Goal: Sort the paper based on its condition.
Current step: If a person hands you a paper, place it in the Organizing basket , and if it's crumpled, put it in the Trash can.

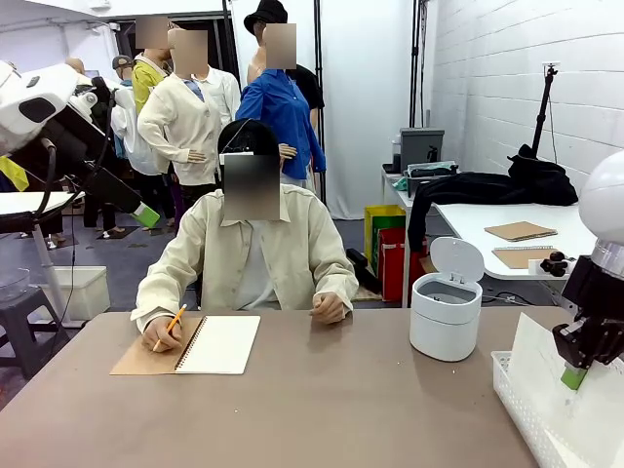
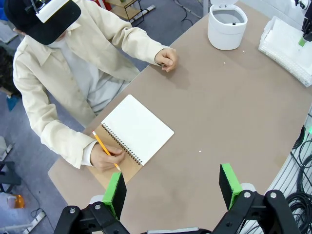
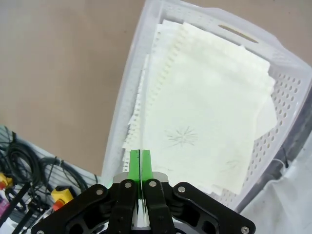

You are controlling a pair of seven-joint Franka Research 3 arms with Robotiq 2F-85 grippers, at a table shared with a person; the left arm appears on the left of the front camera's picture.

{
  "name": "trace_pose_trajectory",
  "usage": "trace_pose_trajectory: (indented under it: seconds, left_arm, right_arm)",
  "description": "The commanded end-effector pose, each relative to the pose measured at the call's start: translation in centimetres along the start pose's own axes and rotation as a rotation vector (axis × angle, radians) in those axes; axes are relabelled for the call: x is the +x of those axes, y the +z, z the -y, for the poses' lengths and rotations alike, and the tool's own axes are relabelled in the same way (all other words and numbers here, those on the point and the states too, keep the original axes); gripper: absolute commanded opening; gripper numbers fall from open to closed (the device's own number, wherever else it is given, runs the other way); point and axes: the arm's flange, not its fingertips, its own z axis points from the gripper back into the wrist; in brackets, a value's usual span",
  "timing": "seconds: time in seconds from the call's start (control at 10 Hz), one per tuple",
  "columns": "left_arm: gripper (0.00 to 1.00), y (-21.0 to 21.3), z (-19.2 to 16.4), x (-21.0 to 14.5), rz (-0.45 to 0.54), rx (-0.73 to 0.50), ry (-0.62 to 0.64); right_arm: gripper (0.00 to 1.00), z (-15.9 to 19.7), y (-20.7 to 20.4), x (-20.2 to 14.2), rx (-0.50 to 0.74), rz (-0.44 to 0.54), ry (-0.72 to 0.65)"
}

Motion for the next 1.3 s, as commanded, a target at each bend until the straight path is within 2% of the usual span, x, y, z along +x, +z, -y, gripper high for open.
trace_pose_trajectory:
  seconds: [0.0,0.1,0.2,0.3,0.8,0.9,1.2]
  left_arm:
    - [1.0,0.0,-0.1,-0.1,0.002,-0.005,0.005]
    - [1.0,0.0,-0.1,-0.1,0.002,-0.005,0.005]
    - [1.0,0.0,-0.1,-0.1,0.002,-0.005,0.005]
    - [1.0,0.0,-0.1,-0.1,0.002,-0.005,0.005]
    - [1.0,0.0,-0.1,-0.1,0.002,-0.005,0.005]
    - [1.0,0.0,-0.1,-0.1,0.002,-0.005,0.005]
    - [1.0,0.0,-0.1,-0.1,0.002,-0.005,0.005]
  right_arm:
    - [0.0,0.5,-4.8,-4.1,-0.025,0.014,-0.027]
    - [0.0,1.0,-4.9,-4.1,-0.019,0.018,-0.039]
    - [0.0,0.6,-0.3,0.2,-0.004,0.0,-0.012]
    - [0.0,0.6,-0.3,0.2,-0.004,0.0,-0.012]
    - [0.93,3.1,-0.6,0.3,-0.019,-0.021,-0.048]
    - [1.0,3.5,-0.5,0.2,-0.041,-0.028,-0.057]
    - [1.0,4.8,1.2,0.3,-0.185,-0.027,-0.083]
